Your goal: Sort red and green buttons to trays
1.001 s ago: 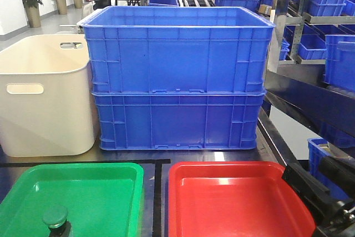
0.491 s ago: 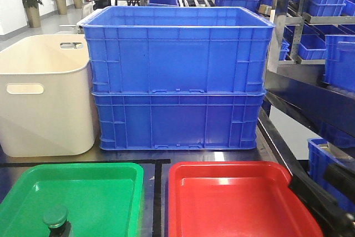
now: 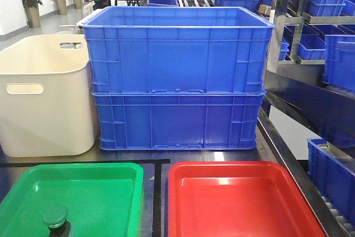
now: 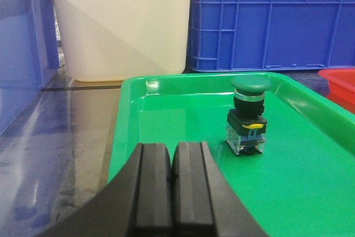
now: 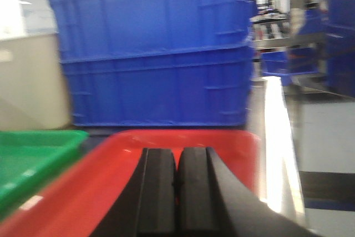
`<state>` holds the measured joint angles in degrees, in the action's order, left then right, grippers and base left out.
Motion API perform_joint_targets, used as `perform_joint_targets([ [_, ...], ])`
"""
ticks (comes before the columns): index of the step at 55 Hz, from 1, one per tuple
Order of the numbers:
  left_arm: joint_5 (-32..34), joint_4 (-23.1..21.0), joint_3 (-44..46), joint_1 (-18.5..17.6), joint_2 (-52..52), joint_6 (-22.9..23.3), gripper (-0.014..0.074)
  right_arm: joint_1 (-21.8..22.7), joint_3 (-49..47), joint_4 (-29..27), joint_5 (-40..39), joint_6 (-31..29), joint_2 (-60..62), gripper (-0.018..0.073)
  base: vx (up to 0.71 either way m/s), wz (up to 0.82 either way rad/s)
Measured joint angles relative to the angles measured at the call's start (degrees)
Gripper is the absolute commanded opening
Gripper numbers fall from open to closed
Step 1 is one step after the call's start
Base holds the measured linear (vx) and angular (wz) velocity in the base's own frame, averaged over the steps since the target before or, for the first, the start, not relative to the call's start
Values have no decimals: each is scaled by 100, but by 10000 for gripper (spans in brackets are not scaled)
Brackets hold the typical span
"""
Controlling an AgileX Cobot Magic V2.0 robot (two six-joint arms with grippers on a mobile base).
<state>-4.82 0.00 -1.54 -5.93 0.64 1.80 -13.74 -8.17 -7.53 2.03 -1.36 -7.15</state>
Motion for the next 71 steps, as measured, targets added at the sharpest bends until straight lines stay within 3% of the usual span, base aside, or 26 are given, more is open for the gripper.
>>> perform_joint_targets([
  [4, 0, 0, 0, 0, 0, 0, -7, 477, 15, 246, 344, 0, 309, -16, 0, 0],
  [13, 0, 0, 0, 0, 0, 0, -7, 1364, 36, 551, 990, -6, 734, -13, 0, 0],
  [19, 0, 0, 0, 0, 0, 0, -7, 1644, 211, 583, 1157, -6, 792, -12, 0, 0],
  [28, 0, 0, 0, 0, 0, 0, -7, 1653, 856, 578, 732, -6, 792, -9, 0, 0],
  [35, -7, 0, 0, 0, 0, 0, -7, 1398, 986, 537, 336, -17, 792, -9, 0, 0],
  [44, -8, 0, 0, 0, 0, 0, -7, 1125, 986, 522, 554, -34, 792, -9, 0, 0],
  [71, -8, 0, 0, 0, 0, 0, -6, 1119, 996, 516, 844, -41, 792, -9, 0, 0],
])
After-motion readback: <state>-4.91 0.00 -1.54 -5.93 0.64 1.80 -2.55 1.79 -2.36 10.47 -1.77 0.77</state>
